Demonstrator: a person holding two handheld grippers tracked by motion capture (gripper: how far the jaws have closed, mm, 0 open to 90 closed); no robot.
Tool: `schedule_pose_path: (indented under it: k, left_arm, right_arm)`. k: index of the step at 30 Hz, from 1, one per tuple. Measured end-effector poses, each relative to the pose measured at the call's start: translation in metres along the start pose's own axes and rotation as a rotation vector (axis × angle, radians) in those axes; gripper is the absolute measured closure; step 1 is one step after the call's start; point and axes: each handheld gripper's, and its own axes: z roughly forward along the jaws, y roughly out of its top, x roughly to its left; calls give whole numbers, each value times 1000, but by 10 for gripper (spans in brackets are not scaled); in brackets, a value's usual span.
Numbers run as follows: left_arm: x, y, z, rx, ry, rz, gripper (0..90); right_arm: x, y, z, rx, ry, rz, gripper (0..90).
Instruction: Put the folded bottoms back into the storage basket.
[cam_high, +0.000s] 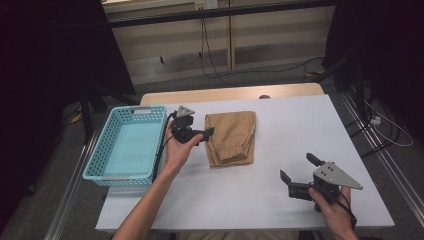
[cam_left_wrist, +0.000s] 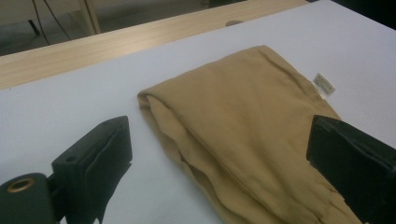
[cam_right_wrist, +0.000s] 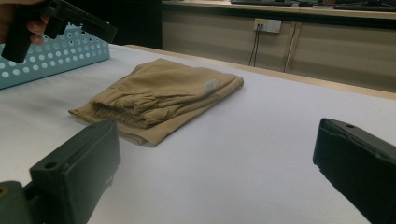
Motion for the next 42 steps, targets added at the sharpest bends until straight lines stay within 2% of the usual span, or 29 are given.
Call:
schedule_pose_path:
  k: [5,7,11,13,15,18,21,23,25,27,32,35,42]
  left_arm:
    - [2,1,7,25,2,-5,64]
    - [3,0,9,35,15,-13,64]
    - [6,-2,14,58,19,-63,67]
    - [7,-3,17,69,3,-84,90]
    - [8,-4,20,87,7,-89,135]
    - [8,-5,25,93,8,-90,153]
    - [9,-6,29,103,-10,-138,174]
    - [8,-8,32,124,-22,-158,200]
    - [8,-11,37,150,-27,-159,223]
    - [8,-13,41,177,-18,-175,234]
    - [12,-19,47,210,-38,-208,269]
    - [11,-21,51,239,-38,-210,285]
    - [9,-22,52,245,-24,-192,286]
  right_arm:
    - [0,0,0,3,3,-1,5]
    - [0,0,0,3,3,-1,5]
    - [0,0,0,4,4,-2,5]
    - [0,0,0,5,3,-3,5]
    - [0,0,0,6,4,-2,6]
    - [0,-1,1,10,1,-2,7]
    - [0,-1,1,16,-3,-2,8]
    - [-1,-1,1,13,-4,-3,8]
    - [-1,-1,0,15,-1,-2,8]
    - [-1,-1,1,16,1,-1,8]
    - [-1,-1,0,18,0,-3,8]
    - [-1,-1,1,18,3,-4,8]
    - [0,-2,1,24,2,-5,8]
